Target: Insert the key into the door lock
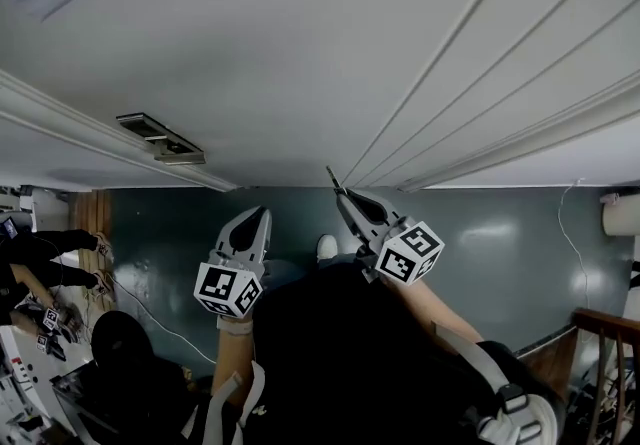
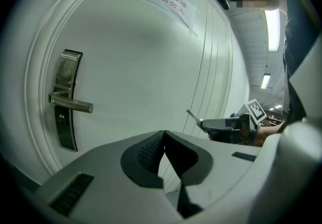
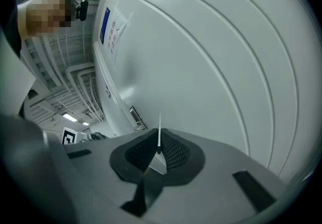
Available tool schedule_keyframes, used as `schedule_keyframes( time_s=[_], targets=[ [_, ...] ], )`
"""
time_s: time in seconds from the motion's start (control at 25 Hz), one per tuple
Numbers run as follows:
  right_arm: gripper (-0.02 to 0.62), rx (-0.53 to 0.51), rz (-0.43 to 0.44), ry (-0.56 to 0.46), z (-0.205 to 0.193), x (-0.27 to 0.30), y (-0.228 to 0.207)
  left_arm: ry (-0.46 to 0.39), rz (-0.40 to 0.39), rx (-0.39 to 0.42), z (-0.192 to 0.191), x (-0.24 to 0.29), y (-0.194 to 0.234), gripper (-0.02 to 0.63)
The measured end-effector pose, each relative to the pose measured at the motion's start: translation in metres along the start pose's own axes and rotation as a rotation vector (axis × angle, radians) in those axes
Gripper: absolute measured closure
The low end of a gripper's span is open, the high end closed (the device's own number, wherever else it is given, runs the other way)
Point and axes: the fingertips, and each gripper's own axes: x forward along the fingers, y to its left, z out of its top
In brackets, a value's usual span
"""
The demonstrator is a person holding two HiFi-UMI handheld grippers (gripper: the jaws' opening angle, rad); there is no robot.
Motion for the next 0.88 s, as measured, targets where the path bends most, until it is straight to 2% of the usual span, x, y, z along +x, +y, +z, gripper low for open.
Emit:
schedule_keyframes(
  time_s=[0.4,0.88],
  targets=[
    [0.561,0.094,0.103,0.050,0.001,0.046,0.005,-0.029,0.115,-0.030,0.010,-0.015,0.033,0.597],
    [0.561,0.201,0.167,0.123,-0.025,0.118,0.034,-0.026,0.188,-0.049,0.009,-0.056,0.087,0.597]
  ],
)
